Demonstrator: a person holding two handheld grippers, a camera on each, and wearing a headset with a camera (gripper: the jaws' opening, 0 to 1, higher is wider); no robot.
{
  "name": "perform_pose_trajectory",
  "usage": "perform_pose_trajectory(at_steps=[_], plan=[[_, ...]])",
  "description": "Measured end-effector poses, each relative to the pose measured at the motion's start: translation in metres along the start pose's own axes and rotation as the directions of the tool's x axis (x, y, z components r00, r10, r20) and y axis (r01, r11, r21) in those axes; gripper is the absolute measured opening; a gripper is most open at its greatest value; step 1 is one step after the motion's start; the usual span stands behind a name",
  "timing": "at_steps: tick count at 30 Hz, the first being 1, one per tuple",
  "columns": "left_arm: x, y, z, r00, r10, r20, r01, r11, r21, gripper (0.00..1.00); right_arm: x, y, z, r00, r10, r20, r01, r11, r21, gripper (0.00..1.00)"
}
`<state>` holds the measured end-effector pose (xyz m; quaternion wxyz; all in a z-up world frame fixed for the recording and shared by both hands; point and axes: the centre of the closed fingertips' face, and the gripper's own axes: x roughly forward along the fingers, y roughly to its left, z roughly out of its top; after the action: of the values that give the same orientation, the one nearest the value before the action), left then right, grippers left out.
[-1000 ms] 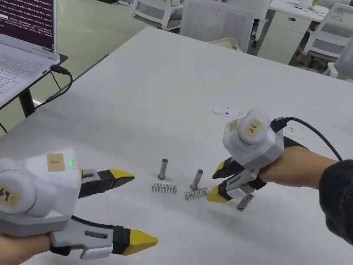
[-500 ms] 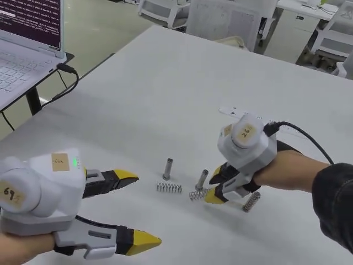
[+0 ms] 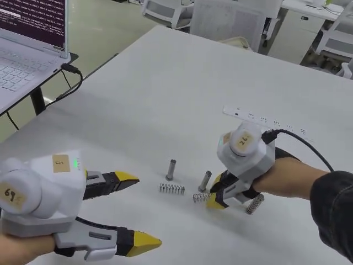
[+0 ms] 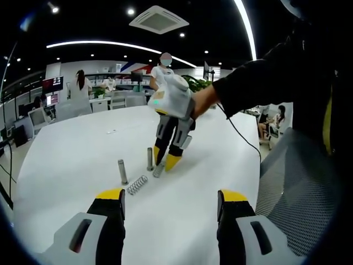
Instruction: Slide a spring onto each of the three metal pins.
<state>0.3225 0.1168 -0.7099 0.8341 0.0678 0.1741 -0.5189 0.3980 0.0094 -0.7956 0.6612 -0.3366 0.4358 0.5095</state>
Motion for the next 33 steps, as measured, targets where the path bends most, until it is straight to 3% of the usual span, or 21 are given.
perform_pose_trajectory(at_steps=[22,33], plan=[[0.002,-0.006,0.001,0.9999,-0.014,-0.004,0.014,1.0,0.007,0.62,0.001,0.01,-0.004,0.9991,-0.034,-0.027,0.031,0.996,-0.087,0.08],[0.006,-0.011,0.013,0.9993,-0.038,-0.001,0.038,0.998,0.046,0.6,-0.027,0.029,0.011,0.9989,-0.041,-0.022,0.037,0.989,-0.142,0.08]])
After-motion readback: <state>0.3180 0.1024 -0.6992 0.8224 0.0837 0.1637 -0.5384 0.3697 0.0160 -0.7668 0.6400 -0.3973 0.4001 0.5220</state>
